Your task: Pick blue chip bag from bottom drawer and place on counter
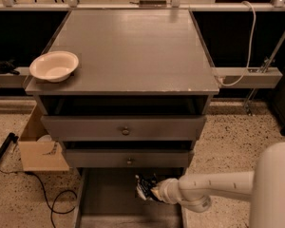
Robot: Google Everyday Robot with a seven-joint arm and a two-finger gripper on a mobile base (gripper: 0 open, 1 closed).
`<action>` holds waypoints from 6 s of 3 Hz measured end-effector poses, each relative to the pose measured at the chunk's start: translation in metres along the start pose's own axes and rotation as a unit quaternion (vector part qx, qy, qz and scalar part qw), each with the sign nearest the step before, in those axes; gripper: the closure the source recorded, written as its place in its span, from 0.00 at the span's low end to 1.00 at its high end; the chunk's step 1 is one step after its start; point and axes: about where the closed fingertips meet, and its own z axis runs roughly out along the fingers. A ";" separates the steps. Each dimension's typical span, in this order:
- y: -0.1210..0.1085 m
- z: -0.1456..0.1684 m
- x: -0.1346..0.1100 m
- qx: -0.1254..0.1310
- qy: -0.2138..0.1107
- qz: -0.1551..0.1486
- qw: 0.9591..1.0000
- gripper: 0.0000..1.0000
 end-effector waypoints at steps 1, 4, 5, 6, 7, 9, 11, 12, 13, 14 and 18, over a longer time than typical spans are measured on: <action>-0.031 -0.049 0.018 0.038 -0.015 0.019 0.999 1.00; -0.084 -0.145 0.055 0.122 -0.046 0.063 0.989 1.00; -0.077 -0.153 0.035 0.147 -0.044 0.024 0.988 1.00; -0.063 -0.179 0.000 0.181 -0.056 -0.032 0.981 1.00; -0.046 -0.226 -0.040 0.225 -0.078 -0.089 0.967 1.00; -0.031 -0.303 -0.077 0.282 -0.119 -0.134 0.942 1.00; -0.024 -0.297 -0.081 0.256 -0.138 -0.130 0.948 1.00; -0.018 -0.316 -0.101 0.247 -0.165 -0.146 0.944 1.00; -0.023 -0.367 -0.150 0.266 -0.186 -0.184 0.928 1.00; -0.024 -0.367 -0.151 0.263 -0.188 -0.183 0.928 1.00; -0.036 -0.386 -0.239 0.206 -0.220 -0.212 0.930 1.00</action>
Offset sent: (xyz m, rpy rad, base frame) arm -0.0179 -0.1838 0.0832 -0.0365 -0.1397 -0.2883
